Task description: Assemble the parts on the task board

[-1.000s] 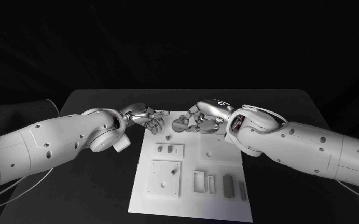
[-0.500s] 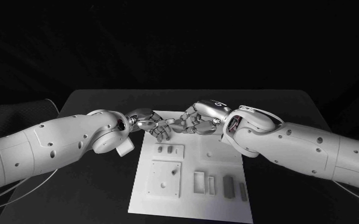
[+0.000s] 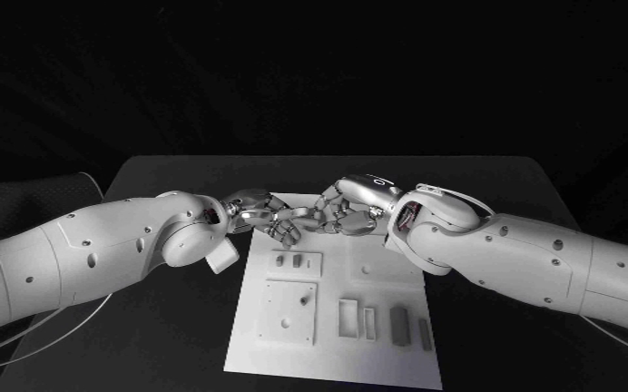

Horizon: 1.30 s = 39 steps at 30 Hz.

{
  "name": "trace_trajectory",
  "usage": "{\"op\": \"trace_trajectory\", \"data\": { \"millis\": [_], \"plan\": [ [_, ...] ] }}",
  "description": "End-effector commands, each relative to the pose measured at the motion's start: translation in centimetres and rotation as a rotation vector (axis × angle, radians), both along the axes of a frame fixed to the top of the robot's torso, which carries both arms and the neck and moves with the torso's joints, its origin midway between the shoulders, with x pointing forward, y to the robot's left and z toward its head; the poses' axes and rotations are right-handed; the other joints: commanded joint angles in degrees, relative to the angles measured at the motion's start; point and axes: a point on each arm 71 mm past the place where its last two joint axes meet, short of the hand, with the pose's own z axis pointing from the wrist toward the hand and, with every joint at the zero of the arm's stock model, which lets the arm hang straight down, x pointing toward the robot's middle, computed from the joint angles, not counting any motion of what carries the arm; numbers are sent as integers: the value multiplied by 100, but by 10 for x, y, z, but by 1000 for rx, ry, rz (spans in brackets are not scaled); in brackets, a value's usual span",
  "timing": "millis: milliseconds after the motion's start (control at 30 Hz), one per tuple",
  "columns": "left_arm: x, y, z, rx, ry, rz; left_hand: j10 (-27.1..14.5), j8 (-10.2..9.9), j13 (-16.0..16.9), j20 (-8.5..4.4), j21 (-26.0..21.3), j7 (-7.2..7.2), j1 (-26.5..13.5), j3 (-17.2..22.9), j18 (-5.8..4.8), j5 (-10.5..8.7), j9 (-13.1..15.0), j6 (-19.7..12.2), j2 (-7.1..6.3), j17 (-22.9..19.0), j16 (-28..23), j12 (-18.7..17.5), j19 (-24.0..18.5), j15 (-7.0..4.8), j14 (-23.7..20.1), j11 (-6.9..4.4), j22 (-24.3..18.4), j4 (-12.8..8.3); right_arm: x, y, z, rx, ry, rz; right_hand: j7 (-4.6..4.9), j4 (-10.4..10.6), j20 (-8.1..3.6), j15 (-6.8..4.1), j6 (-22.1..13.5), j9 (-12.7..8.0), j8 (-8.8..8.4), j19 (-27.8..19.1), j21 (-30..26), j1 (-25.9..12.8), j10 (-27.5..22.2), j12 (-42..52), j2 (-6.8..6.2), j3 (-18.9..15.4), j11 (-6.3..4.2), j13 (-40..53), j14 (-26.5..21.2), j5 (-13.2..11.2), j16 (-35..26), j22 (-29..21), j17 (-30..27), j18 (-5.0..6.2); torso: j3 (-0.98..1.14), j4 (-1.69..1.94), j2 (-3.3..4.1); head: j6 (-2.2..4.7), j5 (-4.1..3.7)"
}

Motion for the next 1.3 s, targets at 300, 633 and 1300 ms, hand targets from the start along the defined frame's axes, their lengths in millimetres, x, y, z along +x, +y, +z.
{"op": "trace_trajectory", "data": {
  "millis": [300, 633, 1300],
  "plan": [
    [-6, -7, 1, -71, 72, -83, 81, 75, 82, -32, -29, -41, 616, 310, 38, -216, -8, 168, -150, 84, -47, 44, 134, -20, 159, -47, 23, 19, 0, 1, 0, -8, 3, 8, 6, -17, 2, -40, 22, 7, 31, 38, 13, 10, 31, -36, 74, 41, -17, -8, 0, 32, 0, 49, -10, 78, 3, -2, 0, -12, -4],
    [-4, -7, 2, -78, 64, -82, 119, 95, 114, -55, -44, -64, 653, 692, 23, -181, -13, 215, 18, 145, -68, 40, 144, -41, 196, -67, 42, 1, 1, 0, -1, -19, 11, 16, 6, -18, 2, -41, 20, 8, 30, 37, 11, 14, 31, -38, 77, 46, -16, -9, -1, 32, -2, 49, -11, 78, 4, -1, -1, -15, -2],
    [-4, -8, 3, -86, 78, -94, 127, 105, 160, -69, -62, -77, 317, 847, 20, -165, 14, 225, 114, 244, -132, 9, 126, -49, 208, -74, 81, 0, 1, -1, -1, -23, 13, 16, 9, -24, 1, -42, 13, 9, 27, 26, 5, 36, 27, -45, 87, 62, -14, -11, -8, 32, -9, 49, -13, 78, 5, -1, 0, -32, 2]
  ]
}}
